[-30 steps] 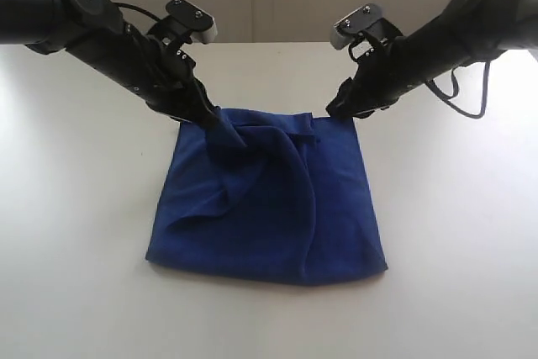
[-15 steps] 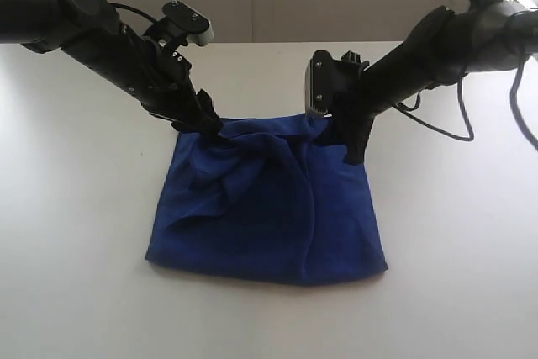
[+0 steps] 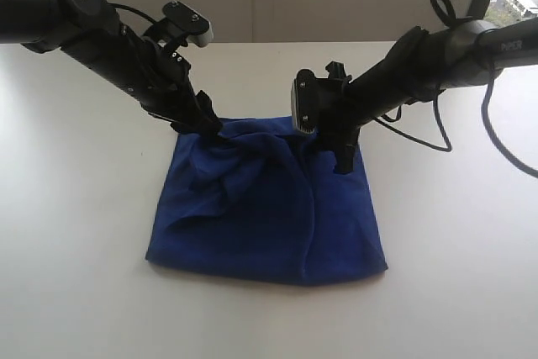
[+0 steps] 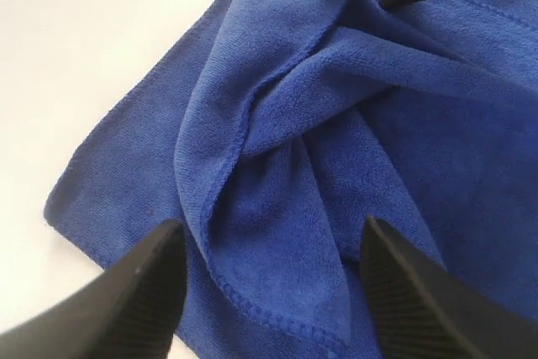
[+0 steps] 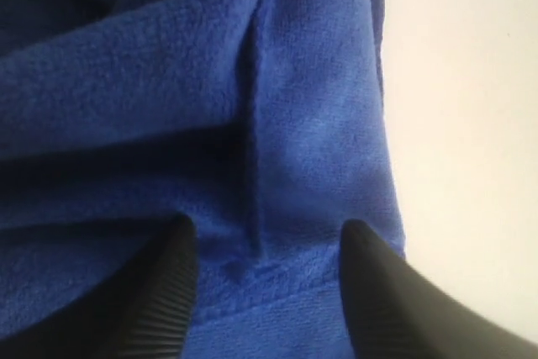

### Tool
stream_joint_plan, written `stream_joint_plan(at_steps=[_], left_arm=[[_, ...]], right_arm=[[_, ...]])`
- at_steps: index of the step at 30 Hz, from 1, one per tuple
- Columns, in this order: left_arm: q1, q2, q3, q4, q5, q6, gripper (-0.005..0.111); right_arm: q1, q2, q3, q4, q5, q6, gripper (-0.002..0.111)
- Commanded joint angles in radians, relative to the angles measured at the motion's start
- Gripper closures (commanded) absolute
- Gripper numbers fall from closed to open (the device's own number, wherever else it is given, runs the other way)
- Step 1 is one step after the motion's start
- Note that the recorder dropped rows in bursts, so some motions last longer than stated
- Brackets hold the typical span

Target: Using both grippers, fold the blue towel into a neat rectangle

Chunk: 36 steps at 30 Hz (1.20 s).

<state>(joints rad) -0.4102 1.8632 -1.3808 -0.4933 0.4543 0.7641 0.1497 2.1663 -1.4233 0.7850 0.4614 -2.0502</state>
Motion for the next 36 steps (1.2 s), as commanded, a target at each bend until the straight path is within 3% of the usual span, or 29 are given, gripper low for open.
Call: stream_joint_plan(at_steps=[1,7,20,26,36], left_arm=[[0.000,-0.007,-0.005,-0.006,0.011,-0.001,0.042],[0.000,-0.007,-0.005,-0.006,0.013,-0.005,0.042],[0.000,-0.007,-0.005,-0.006,0.011,-0.005,0.042],[0.020,-0.007,-0.005,0.008,0.007,-0.053,0.042],[0.053,-0.006,-0.005,0.036,0.081,-0.076,0.042]], right_arm=[[0.009,0.013,0.006,0.011,-0.013,-0.017,0.072],[0.009,0.006,0.006,0.007,-0.060,-0.017,0.097],[0.009,-0.070,0.006,0.007,-0.104,0.004,0.103],[0.009,-0.157,0.006,-0.030,-0.100,0.340,0.108],[0.009,-0.210,0.006,-0.211,-0.019,0.469,0.108]])
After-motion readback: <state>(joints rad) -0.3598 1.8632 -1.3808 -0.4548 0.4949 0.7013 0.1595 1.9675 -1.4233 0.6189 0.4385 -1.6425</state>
